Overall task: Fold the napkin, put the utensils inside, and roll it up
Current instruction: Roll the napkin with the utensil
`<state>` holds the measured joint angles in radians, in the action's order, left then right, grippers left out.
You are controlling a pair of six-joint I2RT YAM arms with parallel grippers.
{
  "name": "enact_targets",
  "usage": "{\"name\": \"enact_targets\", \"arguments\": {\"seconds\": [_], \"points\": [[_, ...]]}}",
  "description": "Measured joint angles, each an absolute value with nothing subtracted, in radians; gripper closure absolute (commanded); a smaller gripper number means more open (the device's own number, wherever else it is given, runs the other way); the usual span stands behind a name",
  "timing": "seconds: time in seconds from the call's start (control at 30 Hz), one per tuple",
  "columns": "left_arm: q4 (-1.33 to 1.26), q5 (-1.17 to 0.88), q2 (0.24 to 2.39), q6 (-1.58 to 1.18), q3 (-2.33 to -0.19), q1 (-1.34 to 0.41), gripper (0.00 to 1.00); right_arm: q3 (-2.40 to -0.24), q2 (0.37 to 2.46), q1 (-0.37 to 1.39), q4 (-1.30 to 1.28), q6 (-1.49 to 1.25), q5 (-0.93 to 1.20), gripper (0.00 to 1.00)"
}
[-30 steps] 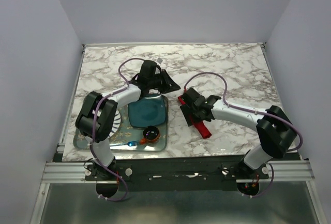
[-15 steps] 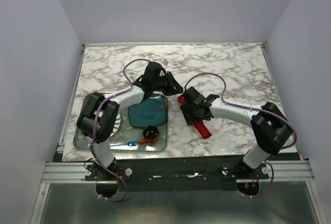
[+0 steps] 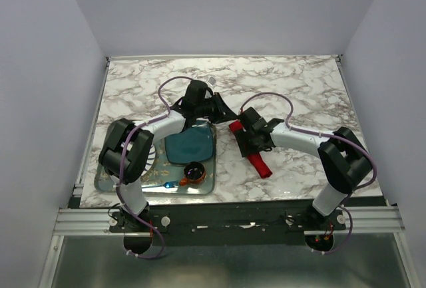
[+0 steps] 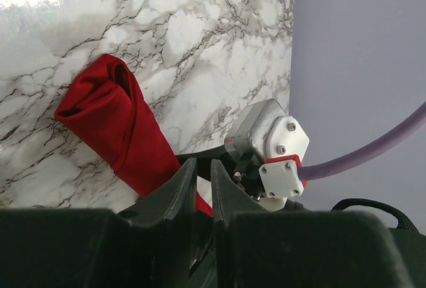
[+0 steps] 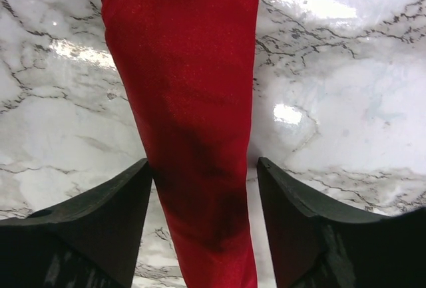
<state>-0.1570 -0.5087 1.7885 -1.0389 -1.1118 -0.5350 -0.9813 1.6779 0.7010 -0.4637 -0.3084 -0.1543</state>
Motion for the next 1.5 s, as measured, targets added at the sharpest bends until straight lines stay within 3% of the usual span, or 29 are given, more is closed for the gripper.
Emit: {"name": "enact_targets", "arguments": {"seconds": [0.13,0.27,0.43,1.03,1.5], "points": [[-0.165,-0.510,1.794,-1.041,-1.110,-0.536,0.78,-0.981,1.685,0.701,-0.458,-0.318,-0.146,0.36],[-0.171,-0.515,1.801,-1.041,-1.110,-0.539,0.78,-0.960,1.672,0.683,-0.435,-0.331,-0.136,0.53],[-0.173,-0.535,1.826,-1.041,-1.118,-0.545,0.78,-0.900,1.628,0.610,-0.369,-0.342,-0.046,0.62],[-0.237,-0.585,1.915,-1.068,-1.148,-0.617,0.80,-0.782,1.682,0.369,-0.083,-0.396,0.563,0.64],[-0.531,-0.585,1.990,-1.163,-0.986,-0.624,0.87,-0.754,1.717,0.336,-0.022,-0.419,0.690,0.64]]}}
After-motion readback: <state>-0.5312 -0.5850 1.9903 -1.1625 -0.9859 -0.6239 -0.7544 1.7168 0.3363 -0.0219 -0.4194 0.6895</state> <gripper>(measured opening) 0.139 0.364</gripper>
